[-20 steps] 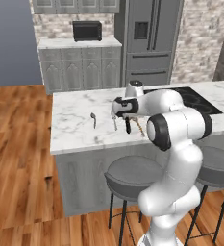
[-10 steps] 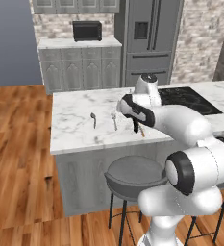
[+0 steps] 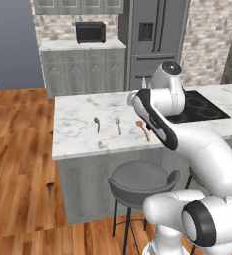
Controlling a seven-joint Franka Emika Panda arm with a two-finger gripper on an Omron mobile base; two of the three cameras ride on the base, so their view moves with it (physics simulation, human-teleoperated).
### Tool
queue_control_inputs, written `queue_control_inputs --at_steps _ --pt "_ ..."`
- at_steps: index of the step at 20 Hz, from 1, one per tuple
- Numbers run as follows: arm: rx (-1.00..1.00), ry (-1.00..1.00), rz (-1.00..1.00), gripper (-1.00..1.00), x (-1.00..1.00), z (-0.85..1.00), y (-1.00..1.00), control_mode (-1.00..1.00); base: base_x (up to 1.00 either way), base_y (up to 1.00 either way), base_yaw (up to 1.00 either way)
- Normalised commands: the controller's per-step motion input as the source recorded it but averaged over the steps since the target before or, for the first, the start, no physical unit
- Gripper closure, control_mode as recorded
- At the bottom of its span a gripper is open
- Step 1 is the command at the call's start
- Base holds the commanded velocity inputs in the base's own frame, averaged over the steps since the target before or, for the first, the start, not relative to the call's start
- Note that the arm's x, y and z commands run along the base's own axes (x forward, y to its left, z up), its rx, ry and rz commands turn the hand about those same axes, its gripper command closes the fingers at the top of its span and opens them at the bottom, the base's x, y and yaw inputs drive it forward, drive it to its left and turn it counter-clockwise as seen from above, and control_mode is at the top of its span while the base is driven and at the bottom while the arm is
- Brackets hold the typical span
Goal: Pick up the metallic utensils from the counter and place them in the open drawer. Make sure not to pick up any wooden utensils.
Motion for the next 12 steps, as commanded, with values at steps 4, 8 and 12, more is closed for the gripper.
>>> queue_control_inputs --at_steps 4,8,12 --pt "0.00 -0.24 0.00 1.00 -0.65 0.66 -0.15 -1.00 0.00 0.00 0.00" --pt "0.00 -0.26 0.00 1.00 -0.72 0.52 -0.21 -1.00 0.00 0.00 0.00" --pt "0.00 -0.28 0.00 1.00 -0.70 0.59 0.00 -1.00 0.00 0.00 0.00"
